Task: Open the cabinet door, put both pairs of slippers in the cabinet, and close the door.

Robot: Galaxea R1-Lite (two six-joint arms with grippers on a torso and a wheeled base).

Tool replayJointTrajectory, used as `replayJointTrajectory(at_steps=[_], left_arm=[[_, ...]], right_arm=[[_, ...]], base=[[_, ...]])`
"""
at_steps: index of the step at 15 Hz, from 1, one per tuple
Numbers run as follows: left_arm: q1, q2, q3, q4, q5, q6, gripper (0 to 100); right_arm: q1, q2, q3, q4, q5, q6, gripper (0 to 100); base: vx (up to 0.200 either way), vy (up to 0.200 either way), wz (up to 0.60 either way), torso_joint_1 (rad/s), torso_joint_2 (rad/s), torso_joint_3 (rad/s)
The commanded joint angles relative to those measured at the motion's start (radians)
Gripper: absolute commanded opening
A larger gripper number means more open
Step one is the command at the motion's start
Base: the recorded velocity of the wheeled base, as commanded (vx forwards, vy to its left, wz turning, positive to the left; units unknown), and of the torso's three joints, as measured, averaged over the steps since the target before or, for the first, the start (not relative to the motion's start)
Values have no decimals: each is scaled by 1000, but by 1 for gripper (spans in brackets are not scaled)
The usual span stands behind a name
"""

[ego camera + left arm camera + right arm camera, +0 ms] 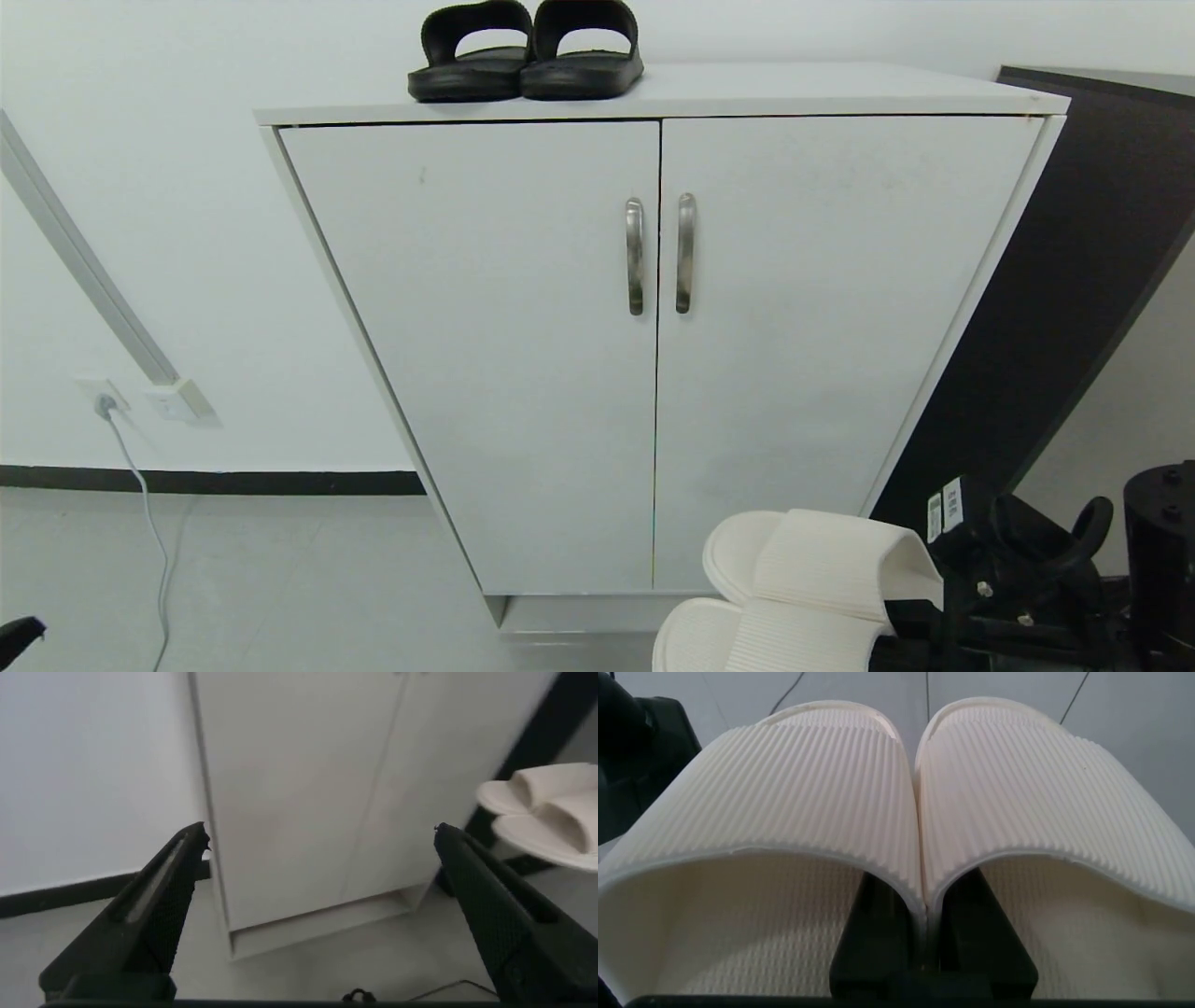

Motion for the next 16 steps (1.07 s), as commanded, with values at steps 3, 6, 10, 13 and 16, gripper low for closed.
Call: replayJointTrajectory(at_steps=[3, 6, 10, 13, 16], left_arm=[[-67, 315, -133, -93, -88, -1, 100], [-222, 496, -302, -95, -56, -9, 100], [-478, 684, -474, -109, 28, -49, 100], [-604, 844, -517, -299, 40, -128, 100], [-686, 942, -549, -425, 51, -127, 100]], right_arm=[[-1, 2, 1, 0, 0, 0, 0], [-1, 6, 1, 0, 0, 2, 0], [-2, 4, 1, 0, 0, 0, 0], [-1, 6, 0, 0, 0, 0, 0], [-1, 19, 5, 1, 4, 0, 0]], base=[[0, 0, 0, 0, 0, 0], [0, 0, 0, 0, 0, 0], [0, 0, 0, 0, 0, 0], [0, 0, 0, 0, 0, 0], [0, 0, 0, 0, 0, 0]])
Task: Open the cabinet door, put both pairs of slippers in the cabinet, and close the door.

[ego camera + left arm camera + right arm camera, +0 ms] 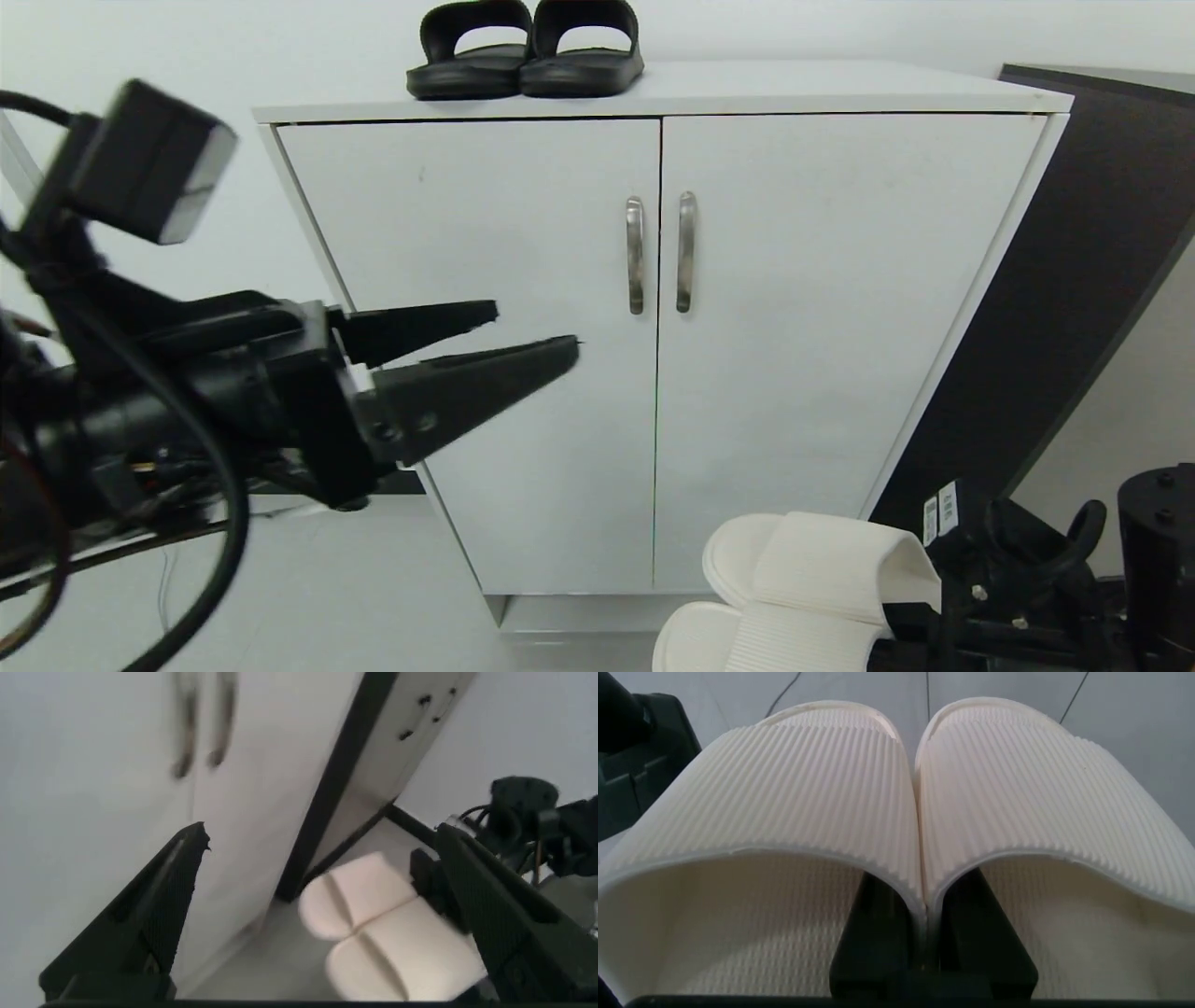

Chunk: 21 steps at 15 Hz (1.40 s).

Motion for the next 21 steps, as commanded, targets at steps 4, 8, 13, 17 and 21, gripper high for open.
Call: replayJointTrajectory(at_steps=[4, 8, 13, 17, 21], left_arm=[[-65, 198, -196, 13, -22, -5, 100], [-58, 385, -355, 14, -162, -11, 100], [-57, 525, -512, 16, -228, -113, 100], [-26, 502, -530, 19, -199, -114, 100], [-17, 511, -547, 17, -71, -113, 100]], right_arm=[[1, 34, 2, -1, 1, -1, 0], [1, 35, 2, -1, 0, -1, 0], [-1, 51, -1, -3, 0, -1, 0], [1, 54, -4, -3, -2, -1, 0], [-1, 54, -4, -3, -2, -3, 0]], base=[[0, 0, 0, 0, 0, 0], [0, 0, 0, 0, 0, 0], [0, 0, 0, 0, 0, 0], [0, 0, 0, 0, 0, 0], [0, 0, 0, 0, 0, 0]])
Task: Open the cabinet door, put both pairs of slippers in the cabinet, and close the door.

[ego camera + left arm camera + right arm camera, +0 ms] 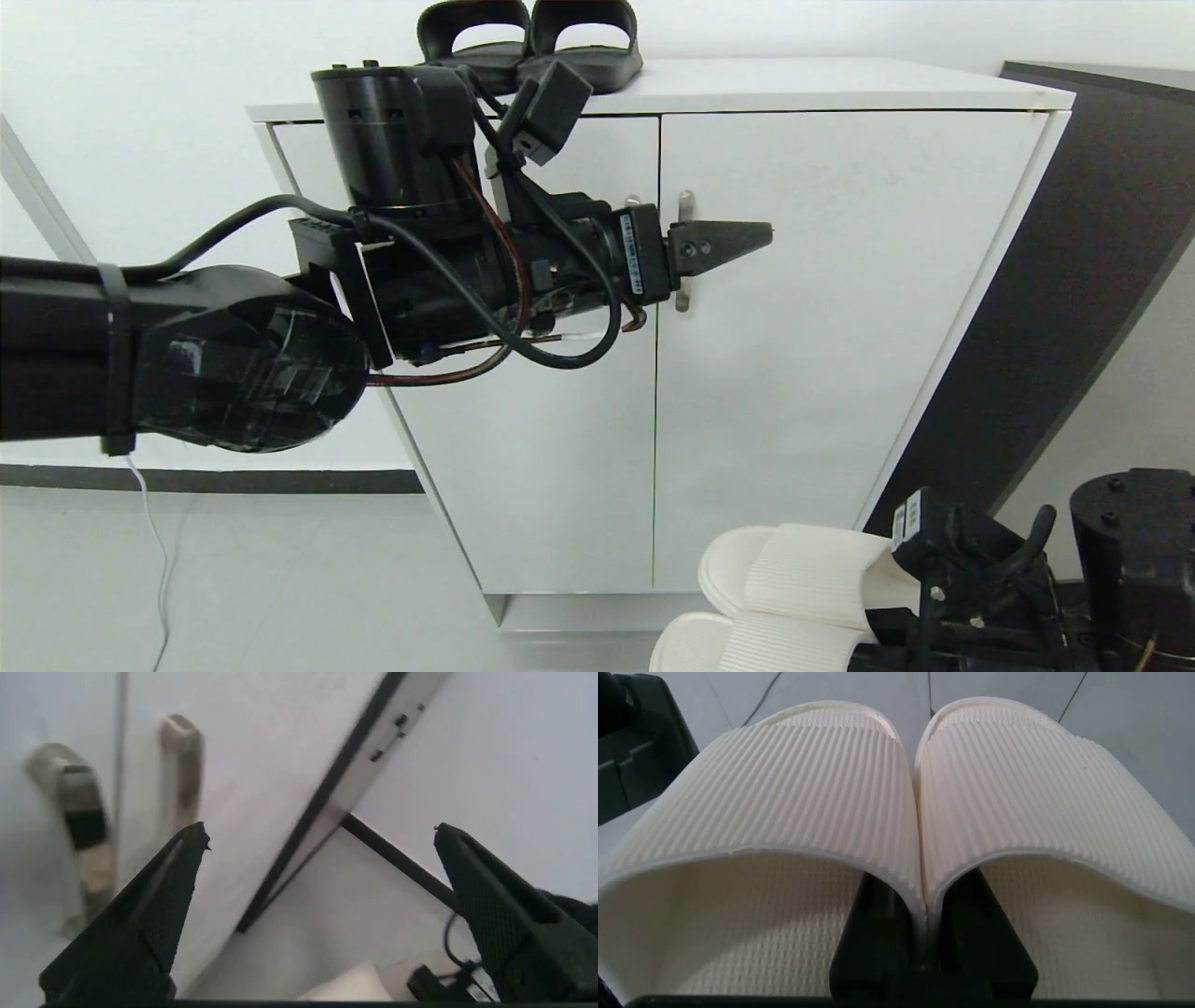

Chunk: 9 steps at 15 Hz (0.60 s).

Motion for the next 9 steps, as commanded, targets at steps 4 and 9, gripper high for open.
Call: replayJointTrajectory(at_steps=[4, 9], left_arm=[[14, 37, -48, 23, 53, 5, 100], [17, 109, -141, 72, 93, 5, 100]], right_arm=[[1, 1, 1, -1, 0, -1, 0], [1, 1, 1, -1, 0, -1, 0]], base=[[0, 0, 0, 0, 0, 0], [0, 0, 0, 0, 0, 0]])
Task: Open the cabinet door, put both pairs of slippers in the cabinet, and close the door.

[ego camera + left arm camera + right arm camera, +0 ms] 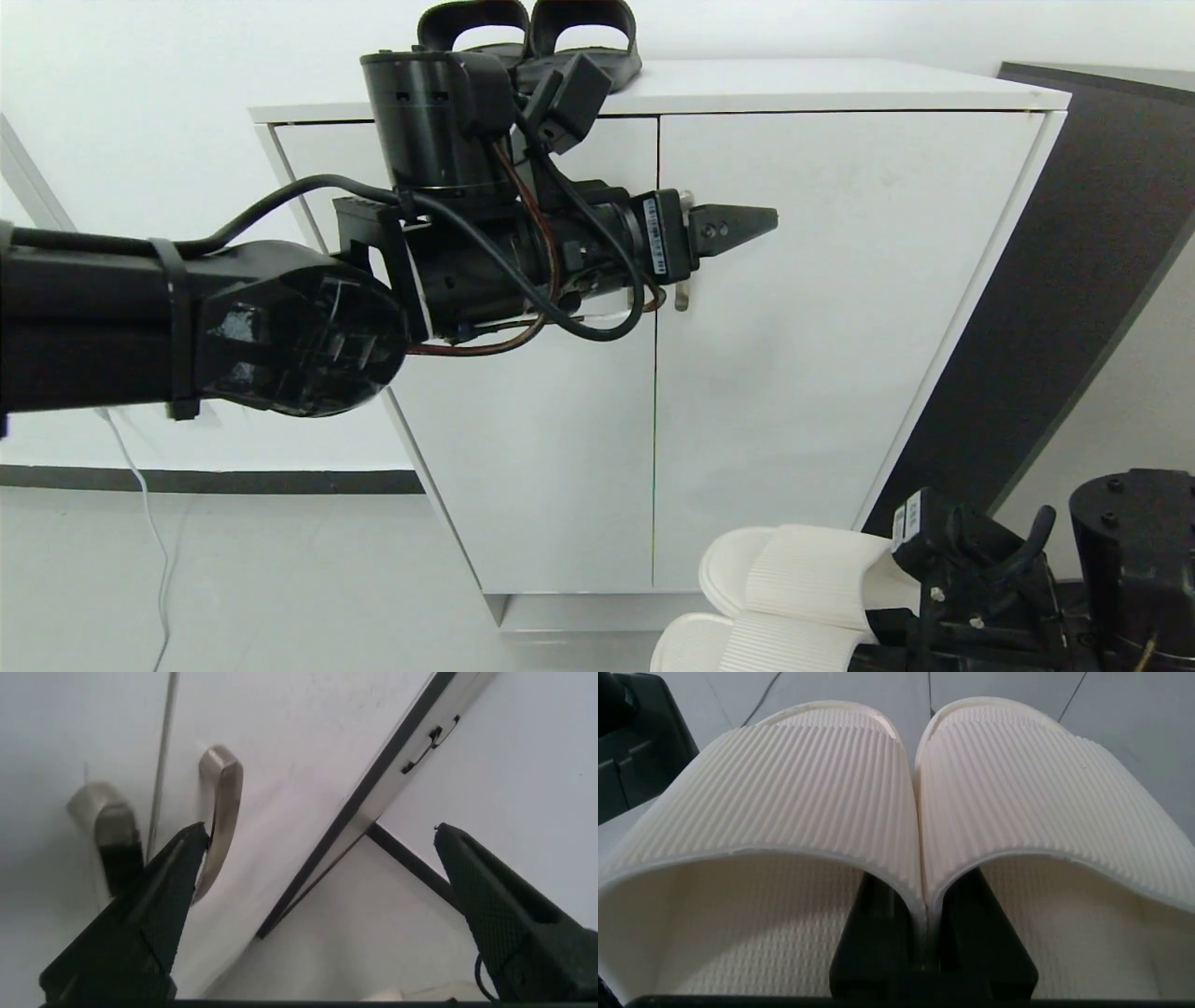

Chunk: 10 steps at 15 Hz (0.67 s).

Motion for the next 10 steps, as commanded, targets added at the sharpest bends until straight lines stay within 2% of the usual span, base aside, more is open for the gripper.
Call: replayJointTrajectory(at_steps=[1, 4, 5, 7, 10], left_arm=[[0, 43, -27, 0, 5, 0, 100], [0, 53, -25, 0, 5, 0, 100], [0, 46, -20, 0, 5, 0, 0], [0, 27, 1, -2, 5, 0, 0], [-24, -42, 88, -6, 3, 0, 0]], right_arm=[[1, 1, 1, -1, 1, 0, 0], [1, 1, 1, -1, 1, 0, 0], [1, 1, 1, -1, 1, 0, 0], [2, 1, 5, 1, 1, 0, 0], [16, -4, 18, 1, 5, 0, 0]], base=[[0, 0, 0, 0, 0, 0], [0, 0, 0, 0, 0, 0], [0, 0, 0, 0, 0, 0], [0, 0, 0, 0, 0, 0], [0, 0, 0, 0, 0, 0]])
